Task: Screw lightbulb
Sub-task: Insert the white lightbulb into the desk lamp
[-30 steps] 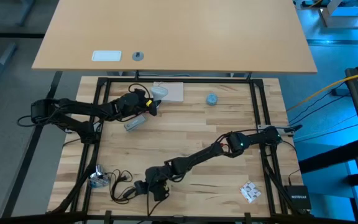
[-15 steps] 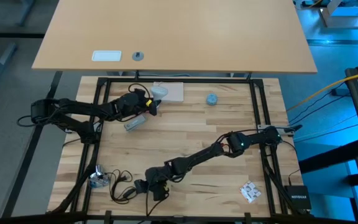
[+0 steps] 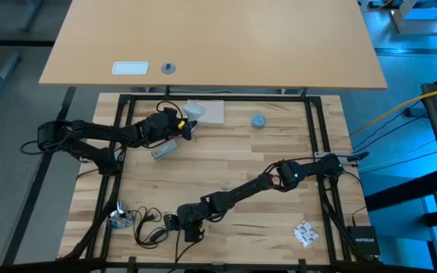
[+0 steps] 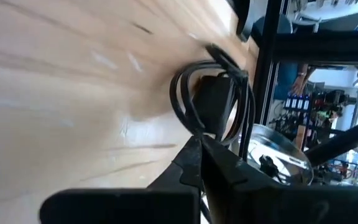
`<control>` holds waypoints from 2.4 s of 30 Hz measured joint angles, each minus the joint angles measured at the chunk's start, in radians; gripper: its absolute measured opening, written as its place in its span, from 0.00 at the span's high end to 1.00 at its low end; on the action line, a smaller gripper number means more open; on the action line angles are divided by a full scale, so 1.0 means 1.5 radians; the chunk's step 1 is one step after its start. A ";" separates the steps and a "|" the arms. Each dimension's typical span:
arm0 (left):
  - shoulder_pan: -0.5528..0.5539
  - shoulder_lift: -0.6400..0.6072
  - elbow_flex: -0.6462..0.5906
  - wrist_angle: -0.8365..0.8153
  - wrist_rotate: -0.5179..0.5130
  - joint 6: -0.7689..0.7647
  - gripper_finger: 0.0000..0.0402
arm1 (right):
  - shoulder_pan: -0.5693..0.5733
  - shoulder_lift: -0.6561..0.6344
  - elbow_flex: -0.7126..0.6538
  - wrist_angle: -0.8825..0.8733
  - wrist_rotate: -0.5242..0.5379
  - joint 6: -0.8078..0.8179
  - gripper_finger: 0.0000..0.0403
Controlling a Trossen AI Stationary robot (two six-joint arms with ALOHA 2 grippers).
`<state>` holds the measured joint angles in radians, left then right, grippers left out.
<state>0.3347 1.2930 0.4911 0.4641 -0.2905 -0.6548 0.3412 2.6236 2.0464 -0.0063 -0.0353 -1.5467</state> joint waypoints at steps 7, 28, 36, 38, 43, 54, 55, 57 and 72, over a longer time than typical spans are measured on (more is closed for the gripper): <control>0.001 -0.010 0.000 -0.005 0.000 0.035 0.61 | -0.026 -0.018 -0.003 0.021 -0.080 0.086 0.99; 0.023 -0.242 0.000 -0.133 0.000 0.125 0.61 | -0.047 0.041 0.159 0.047 -0.135 0.138 0.99; 0.020 -0.266 0.000 -0.186 0.000 0.120 0.61 | -0.054 0.065 0.160 0.038 -0.071 0.138 0.94; 0.018 -0.264 0.000 -0.185 0.000 0.120 0.61 | -0.054 0.071 0.160 0.025 -0.062 0.138 0.91; 0.017 -0.264 0.000 -0.189 0.000 0.122 0.61 | -0.053 0.072 0.161 0.006 -0.018 0.138 0.81; 0.017 -0.264 0.000 -0.220 0.000 0.120 0.61 | -0.048 0.069 0.162 -0.047 0.123 0.069 0.66; 0.017 -0.264 0.000 -0.219 0.000 0.120 0.61 | -0.045 0.069 0.162 -0.047 0.145 0.055 0.66; 0.017 -0.264 0.000 -0.218 0.000 0.120 0.61 | -0.037 0.069 0.162 -0.044 0.190 0.020 0.65; 0.017 -0.264 0.000 -0.218 0.000 0.088 0.61 | -0.027 0.064 0.164 -0.154 0.209 -0.053 0.65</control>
<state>0.3607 0.8970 0.4908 0.1375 -0.2909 -0.5229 0.3008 2.7197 2.2929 -0.2366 0.2781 -1.6269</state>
